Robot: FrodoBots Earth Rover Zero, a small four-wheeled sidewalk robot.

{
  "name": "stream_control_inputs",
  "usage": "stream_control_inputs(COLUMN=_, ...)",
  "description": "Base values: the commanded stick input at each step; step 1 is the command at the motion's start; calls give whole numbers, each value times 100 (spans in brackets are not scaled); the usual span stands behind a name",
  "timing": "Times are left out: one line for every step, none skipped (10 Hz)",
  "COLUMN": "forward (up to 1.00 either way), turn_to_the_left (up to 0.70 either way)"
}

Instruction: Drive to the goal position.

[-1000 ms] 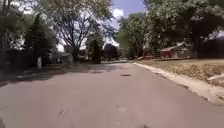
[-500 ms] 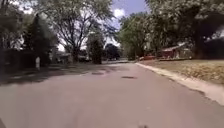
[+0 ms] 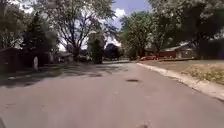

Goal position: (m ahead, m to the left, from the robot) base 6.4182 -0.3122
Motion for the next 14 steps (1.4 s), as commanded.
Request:
stream_control_inputs(forward=85, turn_to_the_left=-25)
stream_control_inputs(forward=85, turn_to_the_left=-20)
stream_control_inputs(forward=85, turn_to_the_left=-15)
stream_control_inputs(forward=85, turn_to_the_left=-6)
stream_control_inputs(forward=85, turn_to_the_left=0)
stream_control_inputs(forward=85, turn_to_the_left=0)
stream_control_inputs(forward=85, turn_to_the_left=0)
stream_control_inputs(forward=85, turn_to_the_left=0)
stream_control_inputs(forward=85, turn_to_the_left=0)
stream_control_inputs(forward=85, turn_to_the_left=0)
stream_control_inputs(forward=85, turn_to_the_left=0)
stream_control_inputs(forward=85, turn_to_the_left=0)
stream_control_inputs(forward=85, turn_to_the_left=0)
stream_control_inputs(forward=85, turn_to_the_left=0)
